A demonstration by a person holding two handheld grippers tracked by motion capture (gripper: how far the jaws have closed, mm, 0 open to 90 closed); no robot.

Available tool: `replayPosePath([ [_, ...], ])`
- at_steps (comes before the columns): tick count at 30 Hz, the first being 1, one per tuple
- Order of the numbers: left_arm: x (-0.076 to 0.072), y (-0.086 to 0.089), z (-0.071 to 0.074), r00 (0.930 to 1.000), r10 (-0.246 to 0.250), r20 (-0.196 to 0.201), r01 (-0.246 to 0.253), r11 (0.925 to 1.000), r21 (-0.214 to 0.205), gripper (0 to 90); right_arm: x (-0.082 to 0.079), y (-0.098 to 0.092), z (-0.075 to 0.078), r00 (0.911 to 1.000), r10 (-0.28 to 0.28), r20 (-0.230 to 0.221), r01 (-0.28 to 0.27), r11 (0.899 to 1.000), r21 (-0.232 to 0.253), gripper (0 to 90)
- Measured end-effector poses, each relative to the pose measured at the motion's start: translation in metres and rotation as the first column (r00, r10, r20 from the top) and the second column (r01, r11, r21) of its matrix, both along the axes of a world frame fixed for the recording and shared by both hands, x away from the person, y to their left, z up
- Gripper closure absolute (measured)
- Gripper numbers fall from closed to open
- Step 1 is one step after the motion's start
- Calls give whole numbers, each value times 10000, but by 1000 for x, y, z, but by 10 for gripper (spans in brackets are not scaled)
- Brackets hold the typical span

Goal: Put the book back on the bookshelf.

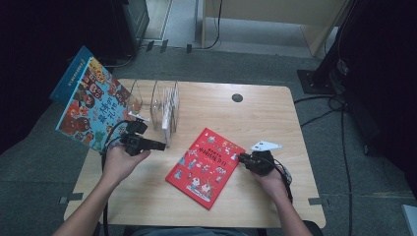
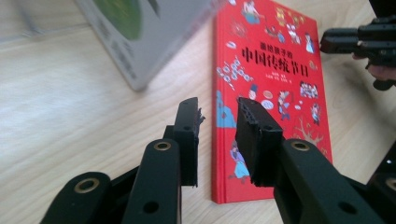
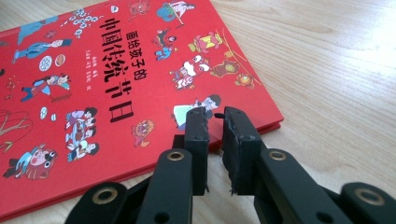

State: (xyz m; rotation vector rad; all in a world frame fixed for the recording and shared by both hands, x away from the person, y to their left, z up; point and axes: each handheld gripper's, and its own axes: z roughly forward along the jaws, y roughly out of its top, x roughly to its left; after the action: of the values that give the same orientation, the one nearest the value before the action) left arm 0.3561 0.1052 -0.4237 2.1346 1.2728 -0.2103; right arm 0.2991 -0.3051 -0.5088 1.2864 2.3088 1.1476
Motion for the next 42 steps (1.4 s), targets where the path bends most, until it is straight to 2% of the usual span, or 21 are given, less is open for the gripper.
replayPosePath([
  [3,-2,-6,-11,9999,-151,22,151,9998,152,790,-2,0,-1,10000,29,-94,-30,10000,-70,829],
  [7,-2,-12,-25,9990,-319,-312,323,9994,128,814,-4,0,-2,9999,79,-138,-80,10000,-44,859],
  [9,-3,-14,-30,9993,-346,-158,348,9993,125,829,-5,1,-2,9999,64,-154,-64,10000,-28,871],
  [15,-7,-15,-43,9996,-266,-131,265,9996,-88,865,-3,3,-4,10000,59,16,-59,10000,-76,892],
  [21,-16,-22,-51,9994,-321,-146,320,9995,-84,882,7,9,-6,9997,36,257,-33,9999,-107,900],
  [22,-17,-23,-52,9994,-307,-154,306,9995,-92,881,9,11,-6,9998,-31,171,32,10000,-61,900],
  [24,-20,-25,-55,9996,-206,-194,203,9997,-113,874,13,12,-5,10000,-48,74,49,10000,-63,900],
  [26,-22,-26,-58,9997,-136,-195,134,9998,-131,875,17,15,-6,9999,-23,166,24,10000,-73,900],
  [30,-27,-26,-61,9999,98,-35,-98,9999,-93,875,22,18,-7,9997,-28,239,27,10000,37,900],
  [36,-32,-27,-69,9995,295,-122,-295,9996,38,875,30,22,-7,9999,-18,139,16,9999,135,900],
  [42,-33,-25,-71,9986,456,-261,-461,9988,-178,885,32,24,-7,9999,3,162,-6,9999,159,900],
])
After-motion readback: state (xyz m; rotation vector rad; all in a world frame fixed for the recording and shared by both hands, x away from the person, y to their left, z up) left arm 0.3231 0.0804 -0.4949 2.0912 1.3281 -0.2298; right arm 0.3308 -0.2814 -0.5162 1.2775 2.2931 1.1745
